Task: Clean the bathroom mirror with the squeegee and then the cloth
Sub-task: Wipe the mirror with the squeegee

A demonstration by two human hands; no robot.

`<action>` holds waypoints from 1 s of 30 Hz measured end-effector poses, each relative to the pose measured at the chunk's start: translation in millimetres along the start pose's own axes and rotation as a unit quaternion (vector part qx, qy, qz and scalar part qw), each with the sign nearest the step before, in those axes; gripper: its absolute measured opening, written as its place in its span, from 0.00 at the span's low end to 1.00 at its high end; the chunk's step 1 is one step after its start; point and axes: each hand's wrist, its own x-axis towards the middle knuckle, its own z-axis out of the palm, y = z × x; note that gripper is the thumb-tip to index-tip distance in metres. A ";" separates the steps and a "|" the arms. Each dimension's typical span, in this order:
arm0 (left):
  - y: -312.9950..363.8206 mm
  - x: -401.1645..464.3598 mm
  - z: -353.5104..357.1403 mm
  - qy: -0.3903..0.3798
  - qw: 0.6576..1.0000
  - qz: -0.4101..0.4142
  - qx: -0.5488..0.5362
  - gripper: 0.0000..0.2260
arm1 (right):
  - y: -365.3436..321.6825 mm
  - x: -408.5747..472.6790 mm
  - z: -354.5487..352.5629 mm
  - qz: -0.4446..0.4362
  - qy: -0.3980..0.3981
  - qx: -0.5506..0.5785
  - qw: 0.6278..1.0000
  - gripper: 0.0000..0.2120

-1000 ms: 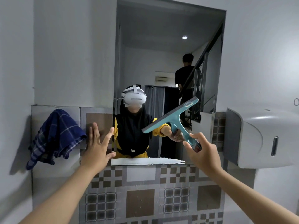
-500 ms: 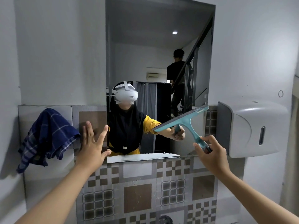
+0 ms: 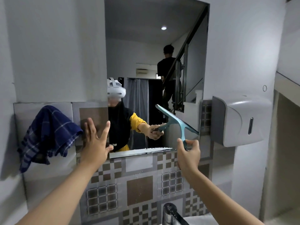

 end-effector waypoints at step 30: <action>-20.4 -33.9 18.6 0.062 0.994 0.088 -0.002 0.41 | -4.5 -114.2 135.1 -0.129 -0.059 -0.002 0.990 0.12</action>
